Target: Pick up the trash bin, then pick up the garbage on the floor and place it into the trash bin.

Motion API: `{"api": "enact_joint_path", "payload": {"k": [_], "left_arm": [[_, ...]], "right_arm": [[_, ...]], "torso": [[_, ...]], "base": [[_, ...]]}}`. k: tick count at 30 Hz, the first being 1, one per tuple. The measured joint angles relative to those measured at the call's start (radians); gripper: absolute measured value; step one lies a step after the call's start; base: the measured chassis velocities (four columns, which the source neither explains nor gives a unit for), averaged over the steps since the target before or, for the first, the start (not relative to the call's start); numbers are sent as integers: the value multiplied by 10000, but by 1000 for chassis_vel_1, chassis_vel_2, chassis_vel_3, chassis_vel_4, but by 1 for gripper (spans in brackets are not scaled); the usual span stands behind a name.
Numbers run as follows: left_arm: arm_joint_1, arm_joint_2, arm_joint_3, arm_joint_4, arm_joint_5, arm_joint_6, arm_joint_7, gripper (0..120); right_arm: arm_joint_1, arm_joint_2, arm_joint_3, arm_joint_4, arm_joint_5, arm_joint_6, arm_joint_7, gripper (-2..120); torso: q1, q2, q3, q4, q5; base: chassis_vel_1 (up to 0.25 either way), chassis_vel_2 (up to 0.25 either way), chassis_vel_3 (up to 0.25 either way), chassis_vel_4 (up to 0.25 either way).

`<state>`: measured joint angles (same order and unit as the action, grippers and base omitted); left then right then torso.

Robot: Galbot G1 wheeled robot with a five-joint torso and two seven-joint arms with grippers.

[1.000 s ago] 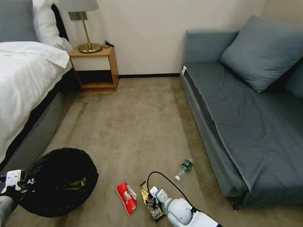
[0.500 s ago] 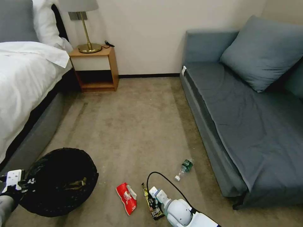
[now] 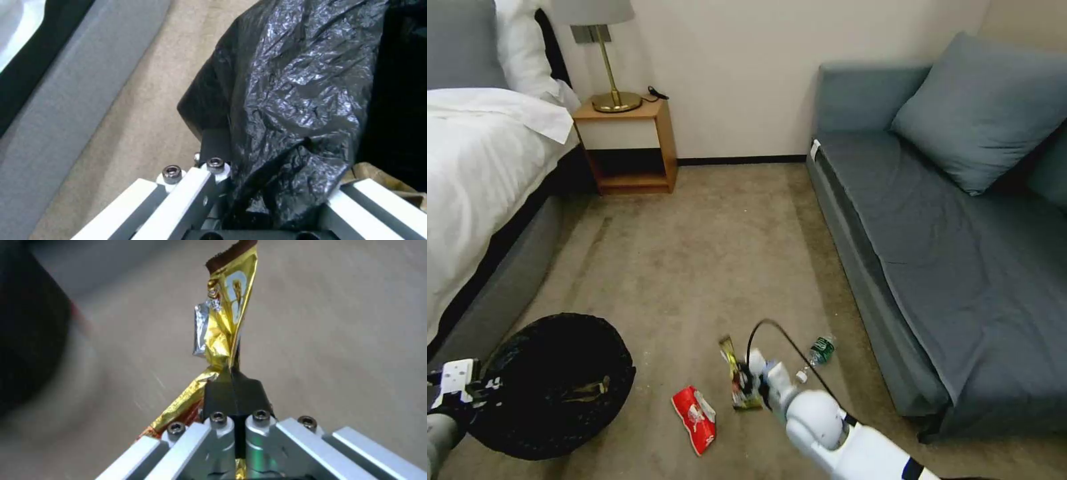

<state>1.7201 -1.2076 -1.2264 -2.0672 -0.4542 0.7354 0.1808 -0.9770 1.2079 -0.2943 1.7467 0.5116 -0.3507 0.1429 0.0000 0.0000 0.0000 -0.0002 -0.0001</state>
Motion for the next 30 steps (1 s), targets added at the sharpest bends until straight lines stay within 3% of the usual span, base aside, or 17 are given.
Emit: {"api": "enact_joint_path", "payload": {"k": [3,6,9,14,24,30], "left_arm": [[41,-35,-2,-59,46,0,7,3],[87,-42,-54,-97,70,1,9,3],[176,-80,-155,-180,75,0,22,3],[215,-146,-173,-238,76,1,26,3],[159,-168,-129,-288,77,1,27,3],[150,-134,-97,-288,77,1,27,3]], "right_arm": [[844,632,-674,337,966,465,-114,0],[1324,1266,-1177,118,1095,875,-164,0],[2123,2758,-2023,-711,1185,1533,-221,0],[2766,3851,-2922,-1878,965,1954,-199,0],[2990,4045,-3643,-2580,28,2187,-472,1],[3018,3985,-3648,-2620,-260,2197,-555,27]], "torso": [[0,0,0,6,1],[0,-1,1,1,-6],[0,0,1,5,-2],[0,-1,1,5,-3],[0,0,0,1,-3],[0,0,0,0,-2]], "base": [[0,0,0,0],[0,0,0,0],[0,0,0,0],[0,0,0,0],[0,0,0,0],[0,0,0,0]]}}
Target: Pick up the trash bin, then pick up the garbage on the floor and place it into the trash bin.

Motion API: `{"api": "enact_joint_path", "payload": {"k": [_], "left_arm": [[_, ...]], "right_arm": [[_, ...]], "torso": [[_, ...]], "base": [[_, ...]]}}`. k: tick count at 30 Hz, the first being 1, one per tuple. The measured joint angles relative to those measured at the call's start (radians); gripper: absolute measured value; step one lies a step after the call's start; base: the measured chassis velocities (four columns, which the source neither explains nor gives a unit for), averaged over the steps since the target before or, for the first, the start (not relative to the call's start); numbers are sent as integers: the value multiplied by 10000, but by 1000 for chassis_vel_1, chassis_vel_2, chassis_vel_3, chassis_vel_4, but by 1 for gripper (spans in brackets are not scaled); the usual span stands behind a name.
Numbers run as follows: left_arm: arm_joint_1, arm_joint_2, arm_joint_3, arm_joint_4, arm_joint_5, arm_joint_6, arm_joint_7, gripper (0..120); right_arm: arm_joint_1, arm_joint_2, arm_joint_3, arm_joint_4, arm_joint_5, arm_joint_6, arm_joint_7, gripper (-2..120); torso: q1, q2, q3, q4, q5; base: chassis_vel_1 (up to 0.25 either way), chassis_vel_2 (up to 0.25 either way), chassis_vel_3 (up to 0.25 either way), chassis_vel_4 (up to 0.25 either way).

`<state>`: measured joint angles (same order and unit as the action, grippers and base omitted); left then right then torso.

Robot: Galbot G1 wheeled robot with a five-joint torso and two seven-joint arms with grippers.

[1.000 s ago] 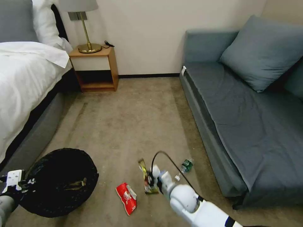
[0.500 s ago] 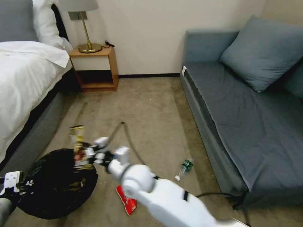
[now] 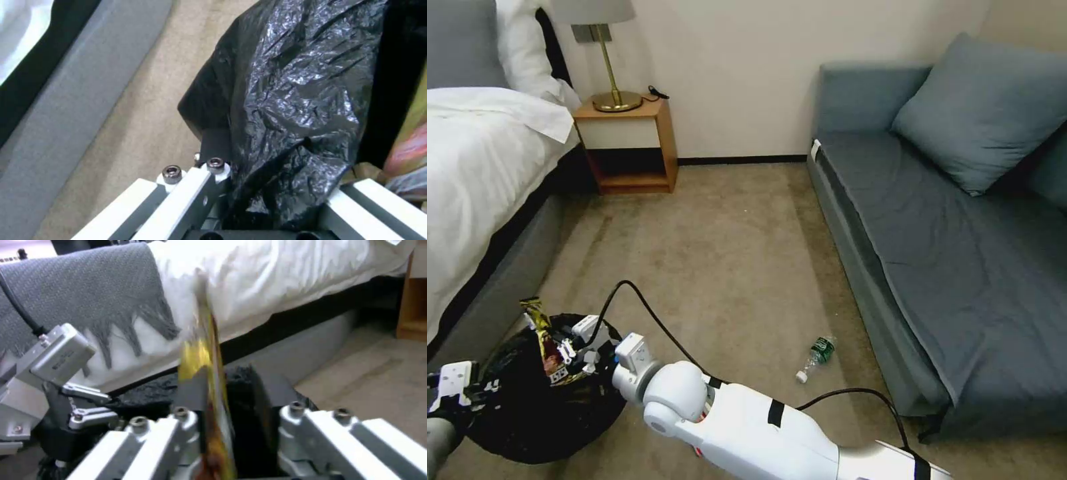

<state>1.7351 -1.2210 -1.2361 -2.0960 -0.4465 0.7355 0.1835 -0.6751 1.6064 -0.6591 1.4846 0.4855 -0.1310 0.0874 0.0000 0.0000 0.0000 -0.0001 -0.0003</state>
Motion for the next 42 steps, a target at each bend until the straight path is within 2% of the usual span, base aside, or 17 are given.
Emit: {"api": "enact_joint_path", "payload": {"k": [2,6,7,10,12,15,18,20,22,24,28,32,38,42], "left_arm": [[-2,1,3,0,0,0,0,3],[-25,-4,15,33,-2,0,0,3],[-25,-4,15,33,-2,0,0,3],[-58,3,6,116,-2,0,0,3],[-60,6,-9,131,-3,0,-1,3],[-19,44,-59,173,-21,0,-3,3],[-23,81,-71,248,-24,0,-3,3],[-113,131,-97,368,-37,0,-20,3],[-130,145,-107,393,-50,0,-36,3],[-124,165,-139,390,-82,0,-53,3],[-38,199,-155,236,-133,-1,-53,3],[97,222,-179,-23,-145,0,-68,3],[224,273,-403,-242,-325,0,-74,3],[206,354,-475,-243,-426,0,-75,3]], "right_arm": [[0,-14,-8,2,-29,-6,-9,30],[-23,-140,-35,83,-445,-43,-106,50],[-23,-140,-35,83,-445,-43,-106,50],[-133,-457,109,497,-517,-254,-180,64],[-191,-600,207,676,-481,-354,-203,67],[-497,-1732,762,1635,-13,-794,-342,82],[-675,-2404,1081,1909,140,-809,-411,88],[-1040,-3346,1702,2189,475,-849,-439,98],[-1179,-3586,1892,2200,518,-943,-407,99],[-1571,-4125,2216,1987,426,-1498,-289,100],[-1871,-4386,2073,1437,50,-2236,-294,100],[-1913,-4334,1674,1087,-170,-2814,-323,100],[-1384,-3957,756,81,435,-3948,-157,100],[-1150,-3694,459,-558,740,-4276,-22,100]], "torso": [[0,0,0,0,0],[0,0,0,0,2],[0,0,0,0,2],[0,0,0,2,3],[0,0,0,1,3],[0,0,-1,3,8],[0,0,0,0,6],[0,0,-1,-2,6],[0,0,-1,-2,7],[0,0,-1,-3,6],[0,1,-1,-2,5],[0,0,-1,1,5],[0,0,0,2,3],[0,0,0,2,4]], "base": [[0,0,0,0],[0,0,0,0],[0,0,0,0],[0,0,0,0],[0,0,0,0],[0,0,0,0],[0,0,0,0],[0,0,0,0],[0,0,0,0],[0,0,0,0],[0,0,0,0],[0,0,0,0],[0,0,0,0],[0,0,0,0]]}}
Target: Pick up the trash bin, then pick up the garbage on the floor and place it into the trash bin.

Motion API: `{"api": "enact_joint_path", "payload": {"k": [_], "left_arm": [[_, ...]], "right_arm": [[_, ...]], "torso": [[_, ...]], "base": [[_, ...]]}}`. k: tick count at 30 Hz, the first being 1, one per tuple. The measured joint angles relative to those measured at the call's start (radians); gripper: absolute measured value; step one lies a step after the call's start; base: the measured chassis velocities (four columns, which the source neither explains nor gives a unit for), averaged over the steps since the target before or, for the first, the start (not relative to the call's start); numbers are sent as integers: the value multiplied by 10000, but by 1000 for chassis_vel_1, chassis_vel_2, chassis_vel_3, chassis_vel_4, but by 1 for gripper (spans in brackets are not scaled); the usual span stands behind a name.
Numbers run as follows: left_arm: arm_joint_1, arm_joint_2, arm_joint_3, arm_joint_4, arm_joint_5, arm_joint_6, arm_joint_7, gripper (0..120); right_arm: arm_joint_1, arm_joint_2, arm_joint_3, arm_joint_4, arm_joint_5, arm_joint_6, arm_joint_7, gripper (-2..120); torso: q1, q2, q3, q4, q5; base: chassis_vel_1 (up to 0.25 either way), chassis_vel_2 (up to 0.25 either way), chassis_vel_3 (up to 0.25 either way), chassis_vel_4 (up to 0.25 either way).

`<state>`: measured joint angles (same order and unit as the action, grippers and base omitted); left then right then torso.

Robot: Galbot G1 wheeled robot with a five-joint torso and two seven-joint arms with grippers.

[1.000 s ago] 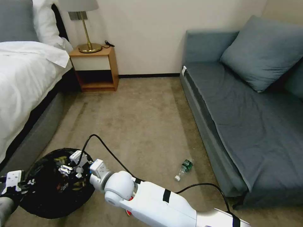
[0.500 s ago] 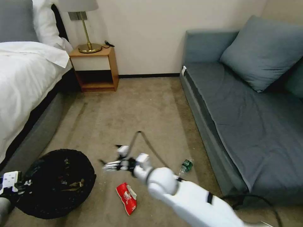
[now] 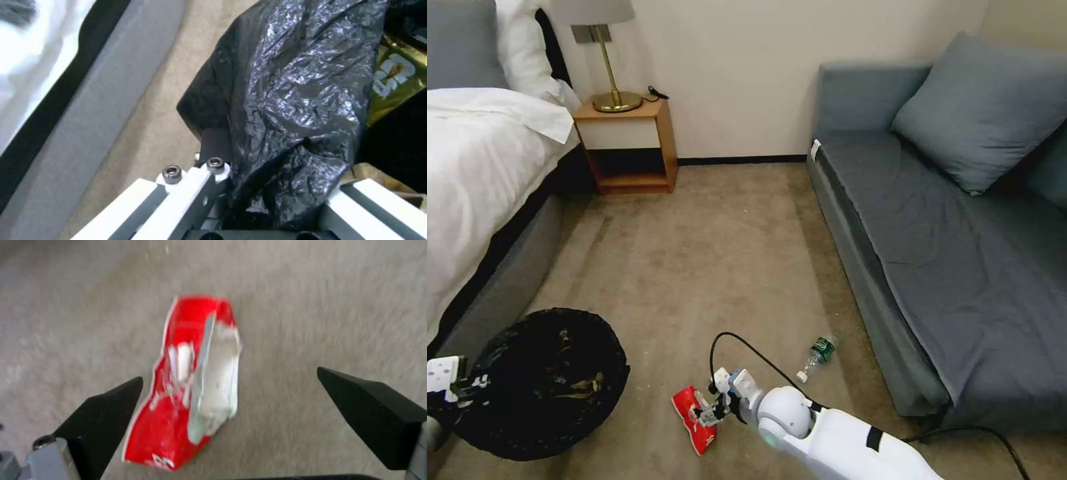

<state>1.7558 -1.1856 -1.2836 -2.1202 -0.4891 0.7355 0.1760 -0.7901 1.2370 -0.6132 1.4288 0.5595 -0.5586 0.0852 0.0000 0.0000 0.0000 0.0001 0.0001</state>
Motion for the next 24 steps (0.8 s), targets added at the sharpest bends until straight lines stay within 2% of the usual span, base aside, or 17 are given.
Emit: {"api": "enact_joint_path", "payload": {"k": [6,11,16,24], "left_arm": [[-24,-10,-6,0,-41,0,6,3],[-12,-114,-14,2,-46,0,12,3],[5,-152,-41,1,-46,0,26,3],[8,-232,24,-2,-23,0,32,3]], "right_arm": [[132,438,-213,-766,37,-120,26,100],[290,1553,-193,-2156,-505,-182,82,100],[331,1811,-185,-2623,-782,-268,165,97],[146,1968,-235,-2807,-1008,-376,277,64]], "torso": [[0,0,0,-2,-2],[-1,0,0,0,-2],[-1,0,0,0,-2],[-1,0,0,-1,-2]], "base": [[0,0,0,0],[0,0,0,0],[0,0,0,0],[0,0,0,0]]}}
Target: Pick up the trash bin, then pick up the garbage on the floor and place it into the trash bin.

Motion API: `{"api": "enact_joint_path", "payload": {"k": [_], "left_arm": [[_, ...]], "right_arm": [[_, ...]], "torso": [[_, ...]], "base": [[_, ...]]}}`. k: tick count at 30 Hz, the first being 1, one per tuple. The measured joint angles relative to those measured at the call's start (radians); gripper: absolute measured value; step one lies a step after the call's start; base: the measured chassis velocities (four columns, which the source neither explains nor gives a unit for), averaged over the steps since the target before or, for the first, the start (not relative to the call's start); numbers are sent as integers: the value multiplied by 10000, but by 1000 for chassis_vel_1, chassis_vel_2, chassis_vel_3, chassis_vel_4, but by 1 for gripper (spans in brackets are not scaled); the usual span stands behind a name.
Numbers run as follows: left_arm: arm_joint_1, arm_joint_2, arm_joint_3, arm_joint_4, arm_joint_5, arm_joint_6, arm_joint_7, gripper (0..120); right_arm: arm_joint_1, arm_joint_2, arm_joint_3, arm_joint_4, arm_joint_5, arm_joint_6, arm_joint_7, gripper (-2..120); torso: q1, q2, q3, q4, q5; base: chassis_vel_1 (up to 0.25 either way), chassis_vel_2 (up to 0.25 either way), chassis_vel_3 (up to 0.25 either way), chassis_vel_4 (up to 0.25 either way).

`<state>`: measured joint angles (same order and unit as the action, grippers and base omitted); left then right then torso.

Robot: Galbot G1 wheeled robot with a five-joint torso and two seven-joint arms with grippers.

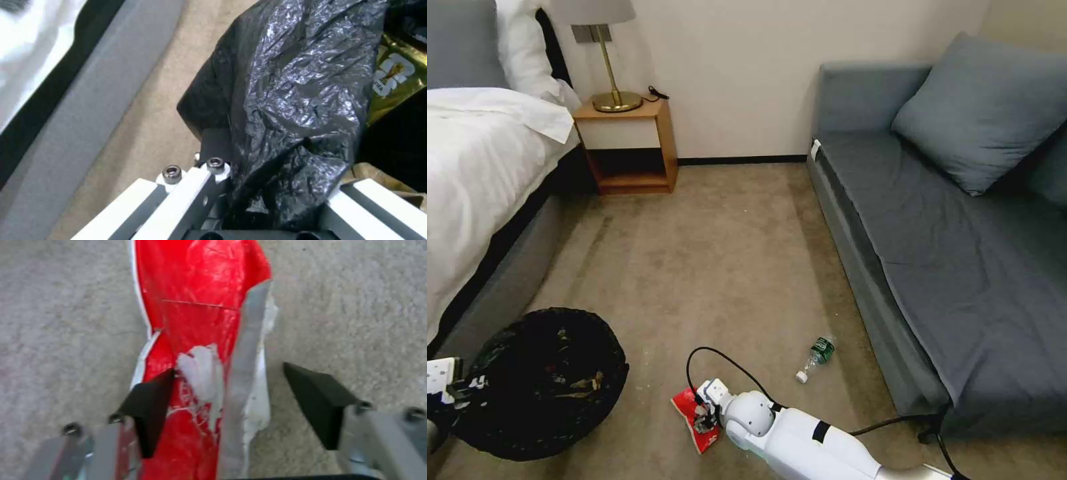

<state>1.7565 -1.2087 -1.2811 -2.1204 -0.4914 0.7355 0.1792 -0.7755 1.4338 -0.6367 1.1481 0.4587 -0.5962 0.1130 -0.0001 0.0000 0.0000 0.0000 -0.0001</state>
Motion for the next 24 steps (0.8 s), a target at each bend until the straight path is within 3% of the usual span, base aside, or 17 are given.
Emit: {"api": "enact_joint_path", "payload": {"k": [3,5,7,9,11,15,18,24], "left_arm": [[-2,-7,31,-27,12,0,-2,3],[4,-8,33,-70,18,-1,-3,3],[6,-7,26,-71,19,0,-3,3],[16,-10,0,-74,20,0,-3,3],[18,-18,-5,-79,20,0,-6,3],[28,-116,-10,-147,22,0,-15,3],[31,-147,-2,-173,23,0,-16,3],[14,-180,0,-178,23,0,-40,3]], "right_arm": [[-46,1,9,52,-5,-9,-5,57],[-113,-35,42,147,-31,-11,-17,45],[-127,-51,49,173,-49,-11,-17,42],[-197,-112,89,264,-178,-13,-5,30],[-219,-130,101,288,-213,-15,4,29],[-336,-215,126,467,-323,-36,39,9],[-408,-257,180,608,-306,-62,65,1],[-783,-509,944,1418,146,-118,464,0]], "torso": [[0,0,0,0,0],[0,0,0,0,1],[0,0,0,0,1],[0,0,0,0,2],[0,0,0,0,1],[0,0,0,0,1],[0,0,0,0,1],[0,0,0,1,2]], "base": [[0,0,0,0],[0,0,0,0],[0,0,0,0],[0,0,0,0],[0,0,0,0],[0,0,0,0],[0,0,0,0],[0,0,0,0]]}}
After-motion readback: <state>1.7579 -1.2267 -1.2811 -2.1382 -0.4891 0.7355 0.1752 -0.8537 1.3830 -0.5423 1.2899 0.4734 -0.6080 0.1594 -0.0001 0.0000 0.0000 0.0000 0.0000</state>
